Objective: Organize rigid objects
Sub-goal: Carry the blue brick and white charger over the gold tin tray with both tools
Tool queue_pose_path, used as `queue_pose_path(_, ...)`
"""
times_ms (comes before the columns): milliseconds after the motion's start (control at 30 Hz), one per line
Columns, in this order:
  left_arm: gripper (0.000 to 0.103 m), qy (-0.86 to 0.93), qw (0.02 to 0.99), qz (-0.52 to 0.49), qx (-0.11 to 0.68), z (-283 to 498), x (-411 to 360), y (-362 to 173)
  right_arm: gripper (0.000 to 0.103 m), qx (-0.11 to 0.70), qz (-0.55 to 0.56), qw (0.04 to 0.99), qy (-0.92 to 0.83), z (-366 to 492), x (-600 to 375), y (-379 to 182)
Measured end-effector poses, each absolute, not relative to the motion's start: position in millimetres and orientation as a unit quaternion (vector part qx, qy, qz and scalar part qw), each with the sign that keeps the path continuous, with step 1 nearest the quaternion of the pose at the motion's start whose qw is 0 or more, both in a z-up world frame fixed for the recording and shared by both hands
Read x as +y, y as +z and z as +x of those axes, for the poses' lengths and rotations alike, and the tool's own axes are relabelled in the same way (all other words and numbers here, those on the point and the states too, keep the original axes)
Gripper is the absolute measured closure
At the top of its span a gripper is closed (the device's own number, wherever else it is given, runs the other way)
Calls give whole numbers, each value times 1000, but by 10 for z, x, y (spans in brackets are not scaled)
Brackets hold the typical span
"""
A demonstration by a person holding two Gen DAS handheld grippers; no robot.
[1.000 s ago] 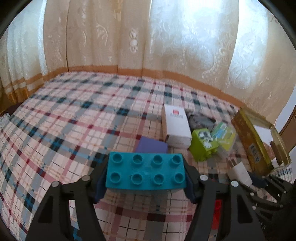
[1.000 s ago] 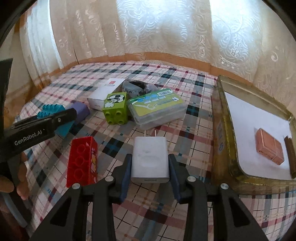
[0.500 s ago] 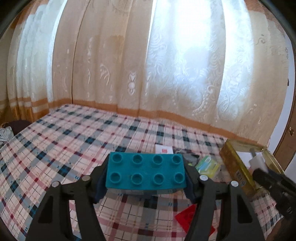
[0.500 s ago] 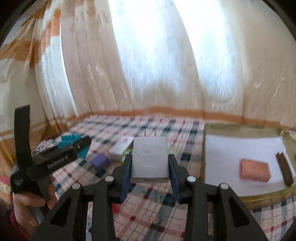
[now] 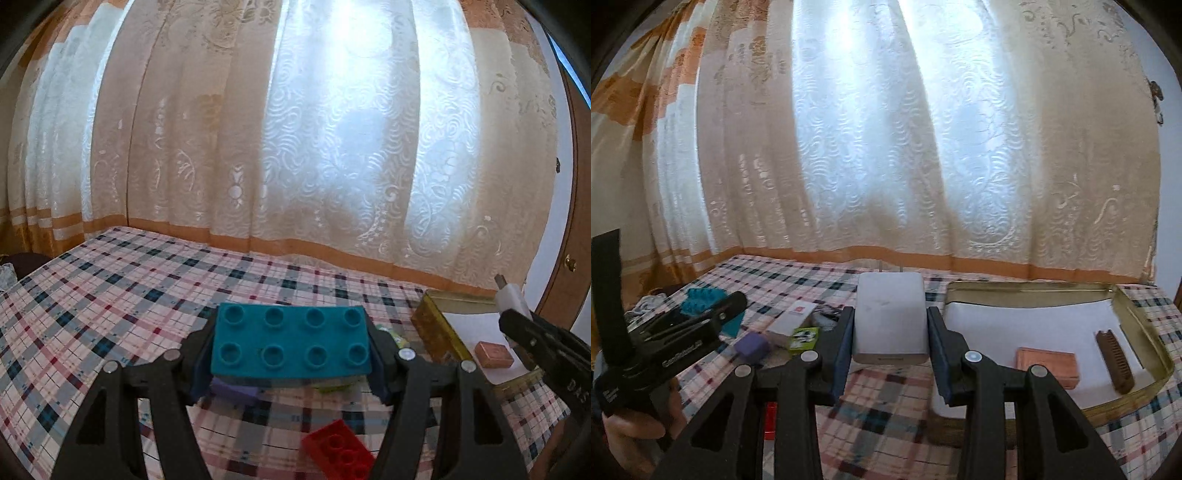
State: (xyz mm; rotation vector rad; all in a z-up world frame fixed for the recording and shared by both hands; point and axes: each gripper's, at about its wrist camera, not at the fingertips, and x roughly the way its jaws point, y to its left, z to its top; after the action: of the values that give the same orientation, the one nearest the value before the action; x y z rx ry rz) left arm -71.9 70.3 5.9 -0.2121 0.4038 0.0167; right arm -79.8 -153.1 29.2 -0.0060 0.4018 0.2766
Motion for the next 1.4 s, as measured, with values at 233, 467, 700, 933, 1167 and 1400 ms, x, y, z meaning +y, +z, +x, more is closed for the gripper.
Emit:
queue_pose_path(233, 37, -2, 977, -84, 197, -742, 395, 105, 63, 195, -11, 975, 106, -748, -1783, 298)
queue_pose_path(467, 37, -23, 974, -104, 198, -697, 122, 164, 63, 189, -12, 979, 78, -713, -2040, 322)
queue_pose_path(700, 37, -41, 977, -93, 189, -632, -226, 269, 63, 180, -18, 982, 50, -697, -2305, 367)
queue_pose_path(933, 37, -69, 977, -80, 184, -580, -654, 352, 62, 180, -16, 983, 20, -631, -2621, 380)
queue_pose_path(1167, 37, -92, 975, -69, 189, -462, -1104, 361, 62, 185, -15, 983, -13, -558, -2972, 356)
queue_pose_path(1400, 37, -110, 972, -57, 199, -356, -1485, 313, 62, 199, 23, 979, -39, -484, -3392, 349)
